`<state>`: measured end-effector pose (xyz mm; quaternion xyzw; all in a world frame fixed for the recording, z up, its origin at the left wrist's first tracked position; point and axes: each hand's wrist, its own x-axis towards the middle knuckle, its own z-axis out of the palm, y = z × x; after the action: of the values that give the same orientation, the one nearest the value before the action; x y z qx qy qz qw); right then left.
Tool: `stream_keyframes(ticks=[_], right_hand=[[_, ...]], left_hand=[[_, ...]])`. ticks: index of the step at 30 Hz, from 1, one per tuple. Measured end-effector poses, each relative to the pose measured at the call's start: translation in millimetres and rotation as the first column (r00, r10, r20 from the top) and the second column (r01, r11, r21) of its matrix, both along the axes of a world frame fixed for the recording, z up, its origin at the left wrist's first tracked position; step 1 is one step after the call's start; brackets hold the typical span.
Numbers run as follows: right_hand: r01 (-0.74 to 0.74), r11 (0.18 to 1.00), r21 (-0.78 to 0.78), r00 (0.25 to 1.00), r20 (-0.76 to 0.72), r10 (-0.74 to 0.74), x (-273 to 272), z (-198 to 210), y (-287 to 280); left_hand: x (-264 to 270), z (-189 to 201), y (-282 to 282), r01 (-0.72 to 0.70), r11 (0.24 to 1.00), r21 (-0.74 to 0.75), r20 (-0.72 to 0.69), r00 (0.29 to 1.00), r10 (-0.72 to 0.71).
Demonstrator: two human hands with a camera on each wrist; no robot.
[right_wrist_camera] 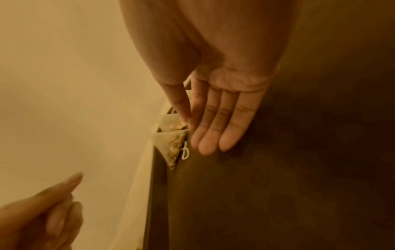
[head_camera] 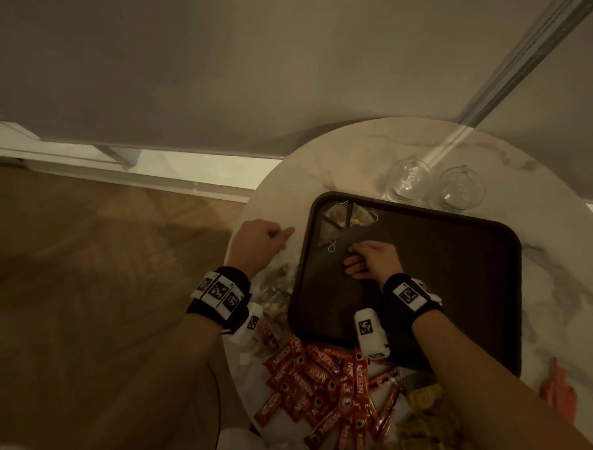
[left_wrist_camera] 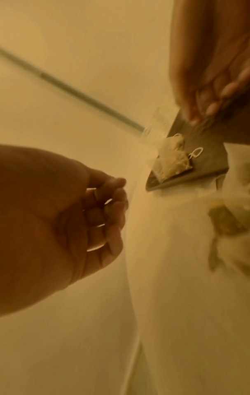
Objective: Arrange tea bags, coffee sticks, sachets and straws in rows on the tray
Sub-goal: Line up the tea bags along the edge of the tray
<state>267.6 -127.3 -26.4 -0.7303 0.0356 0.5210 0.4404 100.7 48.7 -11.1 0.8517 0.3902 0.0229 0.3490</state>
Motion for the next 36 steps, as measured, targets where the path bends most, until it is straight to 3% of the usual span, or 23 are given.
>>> stream_keyframes(ticks=[3, 6, 9, 12, 16, 20, 26, 29, 33, 36], right_hand=[[-0.191, 0.981, -0.036, 0.953, 0.233, 0.194, -14, 16, -25], [-0.438, 0.871, -0.221, 0.742, 0.458, 0.489, -32, 33, -57], [-0.619, 0.7, -0.357, 0.557, 0.428, 0.711, -50, 41, -77], [-0.685, 0.598, -0.417, 0.496, 0.335, 0.801, -68, 37, -88], [-0.702, 0.488, -0.519, 0.404, 0.274, 0.873, -78, 26, -96], [-0.68, 0.583, -0.445, 0.487, 0.321, 0.812, -78, 30, -96], [-0.577, 0.778, -0.248, 0.593, 0.528, 0.608, -95, 67, -95], [-0.497, 0.866, -0.064, 0.7, 0.56, 0.443, -103, 87, -93], [-0.402, 0.881, 0.25, 0.851, 0.458, 0.258, -113, 112, -84], [-0.326, 0.854, 0.407, 0.913, 0.37, 0.172, -121, 125, -82]], left_hand=[[-43, -2, 2, -0.134, 0.983, -0.121, -0.017, 0.991, 0.133], [-71, -11, -5, -0.107, 0.992, -0.067, -0.038, 0.994, 0.104], [-76, -19, -18, -0.084, 0.996, -0.04, 0.042, 0.995, 0.085], [-66, -25, -30, -0.06, 0.993, -0.097, 0.041, 0.997, 0.064], [-51, -28, -44, -0.022, 0.997, -0.068, -0.107, 0.994, 0.014], [-48, -15, -46, -0.037, 0.999, 0.039, -0.123, 0.992, 0.042], [-52, 40, -57, -0.09, 0.99, 0.11, 0.065, 0.994, 0.083], [-47, 73, -72, -0.057, 0.996, 0.075, 0.22, 0.975, 0.039], [-43, 108, -97, 0.016, 0.999, -0.046, 0.399, 0.917, 0.004], [-42, 123, -115, 0.068, 0.99, -0.127, 0.46, 0.888, -0.002]])
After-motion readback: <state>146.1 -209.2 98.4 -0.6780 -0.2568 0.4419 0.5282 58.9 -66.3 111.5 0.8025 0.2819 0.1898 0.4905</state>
